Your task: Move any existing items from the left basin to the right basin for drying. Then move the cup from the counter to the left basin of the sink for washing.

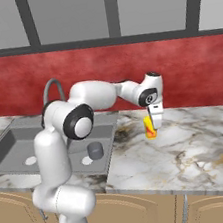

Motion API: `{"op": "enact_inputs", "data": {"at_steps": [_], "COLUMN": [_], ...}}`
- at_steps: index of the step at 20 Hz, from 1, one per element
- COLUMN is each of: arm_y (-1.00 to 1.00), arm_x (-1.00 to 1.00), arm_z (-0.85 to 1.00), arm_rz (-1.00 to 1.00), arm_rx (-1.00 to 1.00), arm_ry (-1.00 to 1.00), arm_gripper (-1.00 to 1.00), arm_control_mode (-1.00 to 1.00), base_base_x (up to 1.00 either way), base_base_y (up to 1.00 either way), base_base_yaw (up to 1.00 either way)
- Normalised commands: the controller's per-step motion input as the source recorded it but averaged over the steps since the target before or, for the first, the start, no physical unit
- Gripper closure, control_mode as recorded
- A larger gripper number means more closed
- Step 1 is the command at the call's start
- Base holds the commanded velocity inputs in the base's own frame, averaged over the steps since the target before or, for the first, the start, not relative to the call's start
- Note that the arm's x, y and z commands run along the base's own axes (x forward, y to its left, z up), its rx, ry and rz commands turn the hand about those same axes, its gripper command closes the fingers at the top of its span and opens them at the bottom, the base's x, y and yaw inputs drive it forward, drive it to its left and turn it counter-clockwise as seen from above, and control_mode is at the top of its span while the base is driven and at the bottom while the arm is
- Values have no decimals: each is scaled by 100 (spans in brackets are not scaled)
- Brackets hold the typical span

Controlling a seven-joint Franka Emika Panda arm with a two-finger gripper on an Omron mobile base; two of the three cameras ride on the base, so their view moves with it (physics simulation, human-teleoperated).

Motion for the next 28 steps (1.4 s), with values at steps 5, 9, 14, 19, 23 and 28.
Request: {"op": "enact_inputs", "data": {"at_steps": [5, 9, 14, 19, 23, 28], "arm_y": [-14, -8, -1, 0, 1, 14], "arm_x": [25, 28, 13, -16, -16, -7], "arm_z": [-10, -16, -13, -8, -10, -21], "arm_rz": [3, 4, 4, 5, 4, 5], "arm_rx": [1, 1, 1, 0, 0, 0], "arm_ry": [0, 0, 0, 0, -1, 0], "arm_gripper": [-100, -100, -100, -100, -100, 100], "arm_control_mode": [-100, -100, -100, -100, -100, -100], "base_base_x": [0, 0, 0, 0, 0, 0], "base_base_y": [0, 0, 0, 0, 0, 0], "base_base_yaw": [0, 0, 0, 0, 0, 0]}}
